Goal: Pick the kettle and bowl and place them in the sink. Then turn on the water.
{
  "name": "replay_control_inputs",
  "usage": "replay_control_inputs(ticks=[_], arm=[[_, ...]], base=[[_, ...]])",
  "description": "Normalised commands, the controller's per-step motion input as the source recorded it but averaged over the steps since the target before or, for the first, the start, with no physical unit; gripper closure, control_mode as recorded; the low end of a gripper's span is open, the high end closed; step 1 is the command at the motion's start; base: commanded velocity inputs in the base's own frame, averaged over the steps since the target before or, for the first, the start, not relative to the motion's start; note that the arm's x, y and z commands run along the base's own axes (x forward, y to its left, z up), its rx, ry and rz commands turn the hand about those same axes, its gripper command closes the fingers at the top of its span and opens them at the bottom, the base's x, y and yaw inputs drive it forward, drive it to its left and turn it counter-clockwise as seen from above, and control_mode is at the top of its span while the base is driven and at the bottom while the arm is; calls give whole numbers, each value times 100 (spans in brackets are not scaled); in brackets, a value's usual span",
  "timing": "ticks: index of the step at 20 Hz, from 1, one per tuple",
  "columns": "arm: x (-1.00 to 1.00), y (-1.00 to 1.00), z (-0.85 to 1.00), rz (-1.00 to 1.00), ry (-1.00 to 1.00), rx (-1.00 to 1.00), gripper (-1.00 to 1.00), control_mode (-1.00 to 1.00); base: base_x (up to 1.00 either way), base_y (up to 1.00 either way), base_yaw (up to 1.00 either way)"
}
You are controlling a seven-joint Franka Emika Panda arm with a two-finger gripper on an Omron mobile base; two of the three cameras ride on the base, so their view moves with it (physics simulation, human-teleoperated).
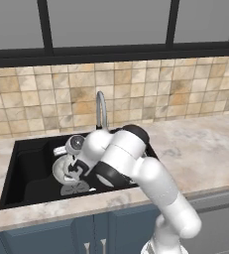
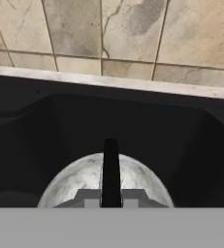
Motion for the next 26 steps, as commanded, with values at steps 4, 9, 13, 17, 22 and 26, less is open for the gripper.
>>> replay_control_inputs(ticks=[4, 9, 13, 17, 22, 26], arm=[[33, 0, -13, 0, -5, 0, 100, -100], [25, 0, -29, 0, -4, 0, 100, -100], [5, 0, -27, 0, 0, 0, 100, -100], [0, 0, -21, 0, 0, 0, 100, -100], [0, 2, -15, 0, 0, 0, 100, -100], [0, 7, -10, 0, 0, 0, 100, -100]], base=[[0, 0, 0], [0, 0, 0], [0, 0, 0], [0, 0, 0], [0, 0, 0], [0, 0, 0]])
